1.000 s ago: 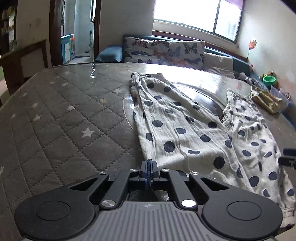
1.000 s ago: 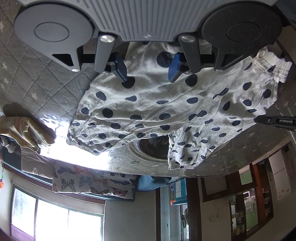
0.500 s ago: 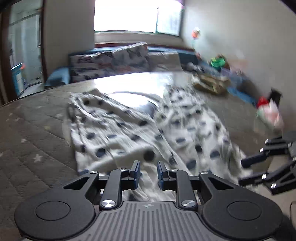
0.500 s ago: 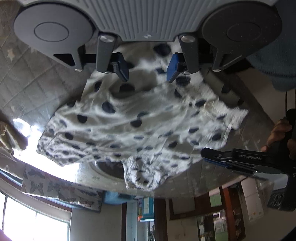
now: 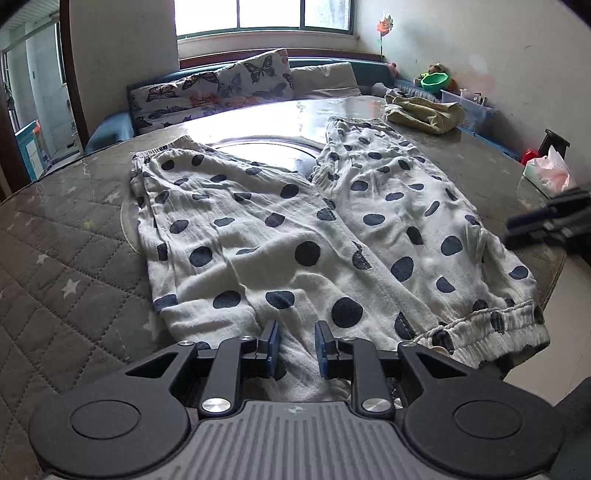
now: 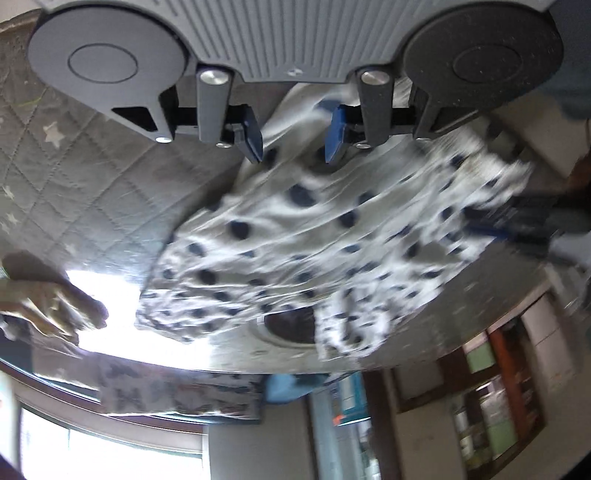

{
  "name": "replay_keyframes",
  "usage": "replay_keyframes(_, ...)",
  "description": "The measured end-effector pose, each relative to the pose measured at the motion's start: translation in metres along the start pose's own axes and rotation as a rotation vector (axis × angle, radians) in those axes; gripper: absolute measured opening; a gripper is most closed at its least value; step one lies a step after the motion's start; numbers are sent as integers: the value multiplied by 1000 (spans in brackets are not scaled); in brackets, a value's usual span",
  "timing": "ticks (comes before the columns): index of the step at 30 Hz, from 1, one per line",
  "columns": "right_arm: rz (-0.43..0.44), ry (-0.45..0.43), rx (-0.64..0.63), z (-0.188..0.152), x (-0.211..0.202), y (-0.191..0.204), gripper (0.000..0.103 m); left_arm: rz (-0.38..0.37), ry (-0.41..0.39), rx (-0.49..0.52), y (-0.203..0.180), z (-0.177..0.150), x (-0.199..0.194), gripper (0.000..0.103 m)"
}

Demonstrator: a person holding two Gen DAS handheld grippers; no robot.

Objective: Fold clothes

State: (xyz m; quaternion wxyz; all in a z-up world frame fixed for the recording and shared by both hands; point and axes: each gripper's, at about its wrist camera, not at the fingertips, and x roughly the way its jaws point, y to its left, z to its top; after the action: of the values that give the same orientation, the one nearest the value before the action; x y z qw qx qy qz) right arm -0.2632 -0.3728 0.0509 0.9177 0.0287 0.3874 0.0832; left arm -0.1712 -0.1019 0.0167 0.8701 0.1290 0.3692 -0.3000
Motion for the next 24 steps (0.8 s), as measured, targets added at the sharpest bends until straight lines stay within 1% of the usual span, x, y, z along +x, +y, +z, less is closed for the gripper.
replay_keyframes(3,-9,9,34,4,18,-12,31,3,4,1,0,0,1,23)
replay_keyframes(4,-6,13,41,3,21,-13,28,2,4,2,0,0,1,24)
replay_keyframes(5,-2,17,48,2,25,-15,23,1,5,4,0,0,1,24)
replay_keyframes(6,1,20,55,1,28,-16,14,1,5,5,0,0,1,24)
replay_keyframes(7,-2,15,54,2,27,-16,10,2,5,10,0,0,1,24)
replay_keyframes(8,-6,8,52,3,26,-17,3,3,6,16,-1,0,2,24)
replay_keyframes(9,-10,1,50,4,24,-18,2,5,6,22,-1,1,2,24)
replay_keyframes(15,-34,-38,38,10,15,-22,3,6,11,35,-2,1,3,25)
replay_keyframes(17,-42,-51,34,12,12,-24,8,4,16,42,-3,2,3,27)
replay_keyframes(22,-62,-84,23,18,5,-27,9,-1,26,36,-1,4,3,27)
replay_keyframes(23,-49,-85,14,28,17,-19,10,-2,27,35,-1,5,4,27)
replay_keyframes(24,-42,-84,11,31,22,-17,14,-3,29,33,-1,5,4,27)
